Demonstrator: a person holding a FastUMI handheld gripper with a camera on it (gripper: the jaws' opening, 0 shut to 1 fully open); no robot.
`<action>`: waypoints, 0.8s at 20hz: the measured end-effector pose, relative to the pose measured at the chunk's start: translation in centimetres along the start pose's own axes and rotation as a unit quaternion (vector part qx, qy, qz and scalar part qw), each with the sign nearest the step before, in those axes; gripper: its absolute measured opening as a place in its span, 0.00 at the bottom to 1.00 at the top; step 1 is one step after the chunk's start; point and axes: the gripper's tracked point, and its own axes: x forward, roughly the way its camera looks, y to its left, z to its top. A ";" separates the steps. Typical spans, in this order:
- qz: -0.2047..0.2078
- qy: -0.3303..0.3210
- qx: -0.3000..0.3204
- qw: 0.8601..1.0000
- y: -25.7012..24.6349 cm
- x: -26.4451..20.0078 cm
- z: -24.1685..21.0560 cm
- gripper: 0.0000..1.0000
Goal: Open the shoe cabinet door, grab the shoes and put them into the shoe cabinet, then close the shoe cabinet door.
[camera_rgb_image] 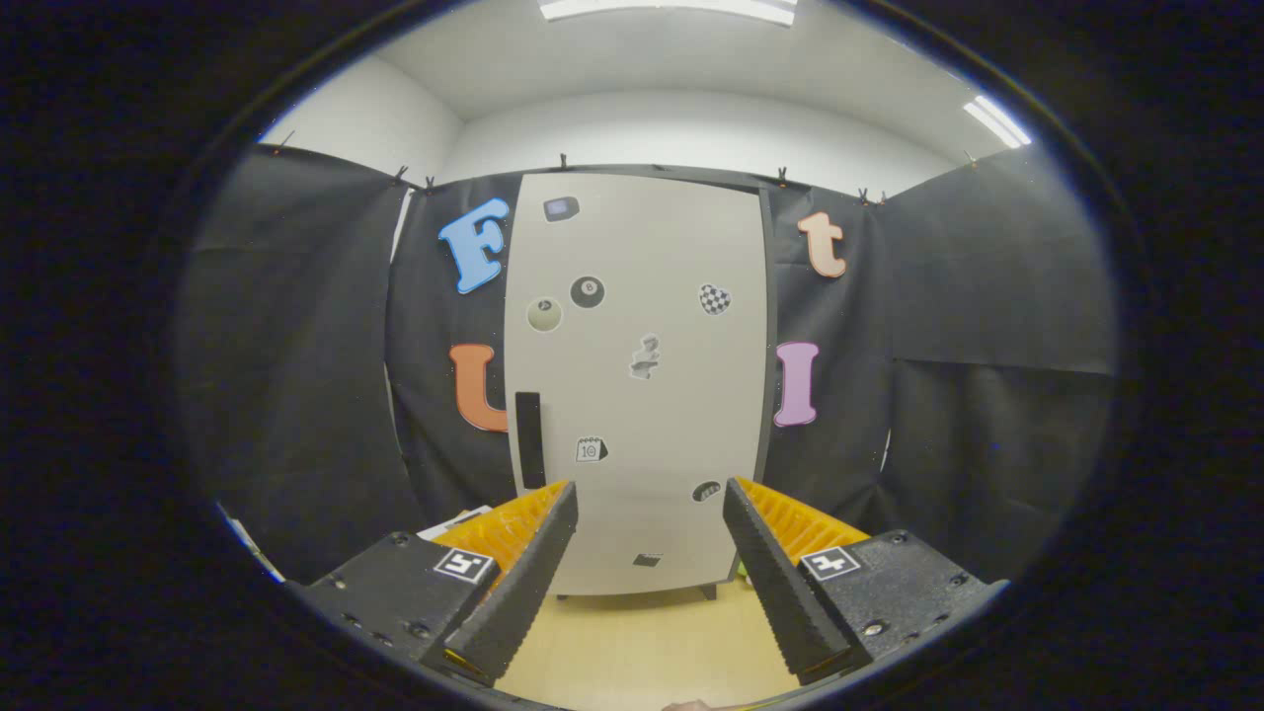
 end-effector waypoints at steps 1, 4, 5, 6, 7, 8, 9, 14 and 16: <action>0.001 -0.001 0.000 1.000 0.2 -0.3 0.4 0.98; 0.023 -0.005 0.000 1.000 1.7 -2.0 1.7 0.98; 0.023 -0.008 -0.004 1.000 1.8 -2.4 2.1 0.98; 0.022 -0.014 -0.009 1.000 1.9 -2.9 2.5 0.98; 0.023 -0.020 -0.010 0.999 2.1 -3.4 3.2 0.98; 0.025 -0.027 -0.009 0.999 2.6 -3.9 3.8 0.98; 0.028 -0.032 -0.007 0.999 3.1 -4.5 4.3 0.98; 0.030 -0.039 -0.012 0.999 4.4 -6.4 4.7 0.98; 0.037 -0.037 -0.007 0.999 5.0 -6.8 4.5 0.98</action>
